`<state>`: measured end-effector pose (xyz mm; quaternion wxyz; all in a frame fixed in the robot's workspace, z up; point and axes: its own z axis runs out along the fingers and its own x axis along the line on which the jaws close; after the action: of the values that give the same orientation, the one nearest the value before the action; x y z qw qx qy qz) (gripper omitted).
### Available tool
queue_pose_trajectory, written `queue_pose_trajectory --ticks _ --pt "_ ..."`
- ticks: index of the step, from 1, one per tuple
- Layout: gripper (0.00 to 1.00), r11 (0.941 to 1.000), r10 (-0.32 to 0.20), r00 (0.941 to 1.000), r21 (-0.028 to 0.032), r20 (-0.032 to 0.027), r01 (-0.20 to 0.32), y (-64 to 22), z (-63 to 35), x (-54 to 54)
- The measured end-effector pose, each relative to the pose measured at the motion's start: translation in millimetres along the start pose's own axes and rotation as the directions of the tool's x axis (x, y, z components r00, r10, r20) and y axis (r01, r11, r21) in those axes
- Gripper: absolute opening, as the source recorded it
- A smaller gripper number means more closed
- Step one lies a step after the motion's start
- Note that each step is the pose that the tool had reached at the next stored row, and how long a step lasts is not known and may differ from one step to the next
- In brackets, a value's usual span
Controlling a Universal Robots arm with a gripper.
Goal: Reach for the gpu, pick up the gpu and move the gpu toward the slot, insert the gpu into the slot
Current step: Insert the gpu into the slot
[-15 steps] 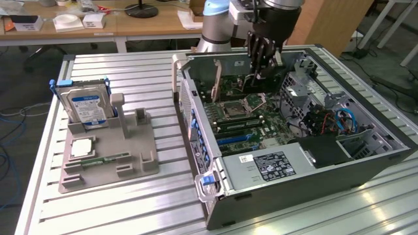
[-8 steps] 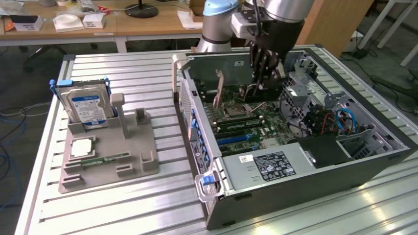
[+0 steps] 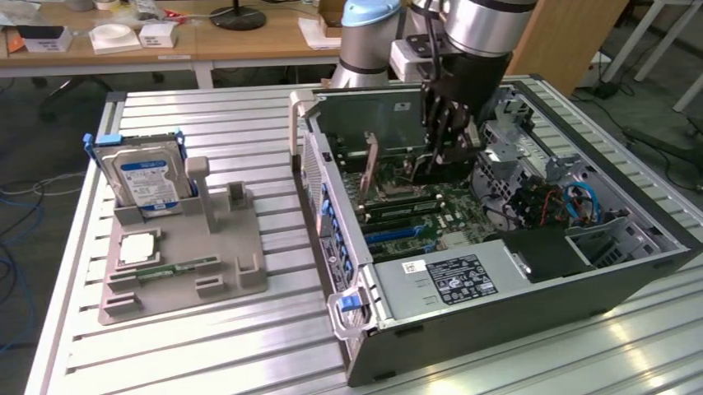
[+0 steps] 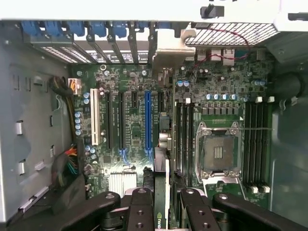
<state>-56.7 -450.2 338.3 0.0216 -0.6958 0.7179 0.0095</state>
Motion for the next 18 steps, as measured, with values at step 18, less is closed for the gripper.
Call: queue_pose_trajectory --ticks 18 --pt "0.26 0.9999 0.010 0.9999 0.0006 -0.0006 -0.010 2.3 32.5 3.7"
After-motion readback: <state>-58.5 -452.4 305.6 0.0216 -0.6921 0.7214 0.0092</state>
